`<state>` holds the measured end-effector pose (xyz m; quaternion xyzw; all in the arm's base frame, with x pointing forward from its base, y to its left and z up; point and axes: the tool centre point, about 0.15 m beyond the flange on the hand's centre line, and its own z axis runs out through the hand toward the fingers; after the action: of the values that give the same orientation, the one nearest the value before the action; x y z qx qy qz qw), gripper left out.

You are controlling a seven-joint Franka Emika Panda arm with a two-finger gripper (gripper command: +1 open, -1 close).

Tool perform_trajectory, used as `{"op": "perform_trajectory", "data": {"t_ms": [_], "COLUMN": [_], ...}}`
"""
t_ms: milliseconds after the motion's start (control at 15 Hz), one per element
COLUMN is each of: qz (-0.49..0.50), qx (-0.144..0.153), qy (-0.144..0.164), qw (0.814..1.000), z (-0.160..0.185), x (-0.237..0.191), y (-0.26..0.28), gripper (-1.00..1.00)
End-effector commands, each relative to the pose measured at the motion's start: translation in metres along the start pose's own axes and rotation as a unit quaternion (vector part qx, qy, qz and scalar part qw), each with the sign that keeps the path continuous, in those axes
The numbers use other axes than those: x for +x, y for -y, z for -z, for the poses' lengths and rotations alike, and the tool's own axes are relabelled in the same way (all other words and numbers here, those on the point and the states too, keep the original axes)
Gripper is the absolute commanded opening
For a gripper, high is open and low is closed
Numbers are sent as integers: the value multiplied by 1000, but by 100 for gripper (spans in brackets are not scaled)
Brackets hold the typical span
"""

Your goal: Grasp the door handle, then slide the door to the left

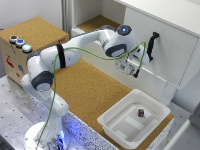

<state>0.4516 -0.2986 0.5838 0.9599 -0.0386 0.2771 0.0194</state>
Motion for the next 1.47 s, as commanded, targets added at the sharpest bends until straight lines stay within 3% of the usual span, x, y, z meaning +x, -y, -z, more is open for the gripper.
{"op": "perform_trajectory", "data": {"t_ms": [0,333,1067,1400], "qz": [-12,23,52,48], "qx": [94,97,87,58], "qy": [70,93,52,39], "qw": [993,991,993,996], "z": [-9,-18,-32,-33], "x": [43,58,81,80], "y": [-33,-31,-14,-6], "gripper": [100,100,100,100]}}
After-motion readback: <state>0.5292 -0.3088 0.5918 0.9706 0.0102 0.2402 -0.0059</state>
